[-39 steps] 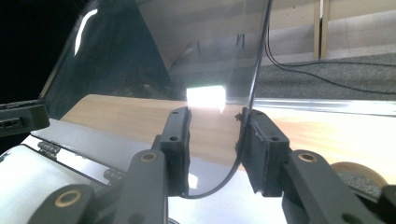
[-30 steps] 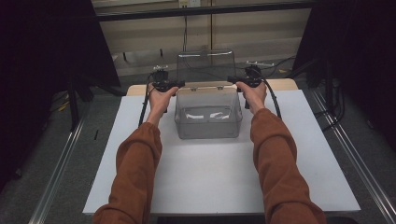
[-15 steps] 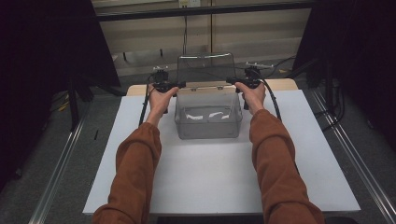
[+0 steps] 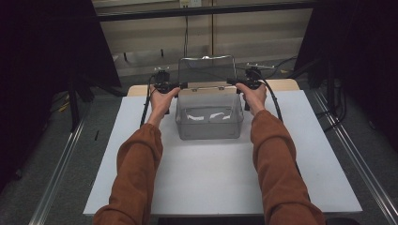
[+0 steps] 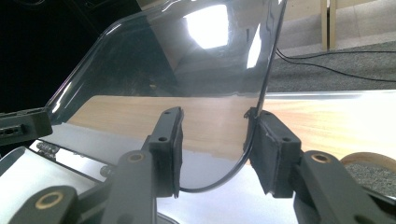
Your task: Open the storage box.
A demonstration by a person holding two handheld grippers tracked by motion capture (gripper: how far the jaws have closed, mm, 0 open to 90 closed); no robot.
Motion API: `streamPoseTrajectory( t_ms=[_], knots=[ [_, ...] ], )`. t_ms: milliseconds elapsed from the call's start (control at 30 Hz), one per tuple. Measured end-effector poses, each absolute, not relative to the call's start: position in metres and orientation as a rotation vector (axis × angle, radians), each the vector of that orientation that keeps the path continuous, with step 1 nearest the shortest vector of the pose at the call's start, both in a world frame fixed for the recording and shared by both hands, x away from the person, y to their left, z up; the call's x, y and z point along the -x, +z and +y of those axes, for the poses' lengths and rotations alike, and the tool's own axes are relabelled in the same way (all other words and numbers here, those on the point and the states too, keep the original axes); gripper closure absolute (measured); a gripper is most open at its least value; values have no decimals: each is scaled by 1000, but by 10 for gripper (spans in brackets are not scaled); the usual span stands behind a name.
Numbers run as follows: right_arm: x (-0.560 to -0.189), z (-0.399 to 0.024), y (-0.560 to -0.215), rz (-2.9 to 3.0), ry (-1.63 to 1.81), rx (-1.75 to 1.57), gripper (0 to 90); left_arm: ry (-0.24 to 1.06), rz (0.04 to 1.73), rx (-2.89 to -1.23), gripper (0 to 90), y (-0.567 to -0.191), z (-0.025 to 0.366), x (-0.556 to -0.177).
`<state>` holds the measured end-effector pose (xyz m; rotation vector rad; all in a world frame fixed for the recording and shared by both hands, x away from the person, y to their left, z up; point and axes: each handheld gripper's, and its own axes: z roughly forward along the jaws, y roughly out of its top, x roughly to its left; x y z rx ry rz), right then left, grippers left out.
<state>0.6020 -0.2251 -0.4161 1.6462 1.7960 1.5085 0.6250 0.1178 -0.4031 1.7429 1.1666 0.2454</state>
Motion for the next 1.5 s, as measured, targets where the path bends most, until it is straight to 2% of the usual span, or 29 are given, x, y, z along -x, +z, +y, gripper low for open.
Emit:
streamPoseTrajectory(
  t_ms=[133, 733, 867, 1067, 1200, 1267, 1300, 1500],
  knots=[
    [-602, -224, -417, 1810, 1497, -1631, 522, 236, 1172, -1739, 512, -404, 118, -625],
    [-601, -221, -418, 1809, 1487, -1639, 491, 229, 1189, -1737, 495, -404, 118, -625],
    [-601, -220, -419, 1826, 1478, -1635, 448, 260, 1191, -1746, 460, -405, 117, -625],
    [-603, -221, -424, 1784, 1520, -1714, 412, 262, 1187, -1747, 466, -405, 118, -625],
    [-602, -221, -424, 1775, 1466, -1696, 350, 261, 1179, -1750, 458, -406, 118, -625],
    [-601, -221, -424, 1784, 1442, -1672, 324, 259, 1178, -1740, 425, -407, 117, -625],
    [-601, -221, -423, 1781, 1443, -1679, 327, 287, 1174, -1748, 451, -407, 116, -625],
    [-601, -220, -425, 1786, 1434, -1639, 248, 317, 1163, -1729, 356, -407, 116, -625]
  ],
)
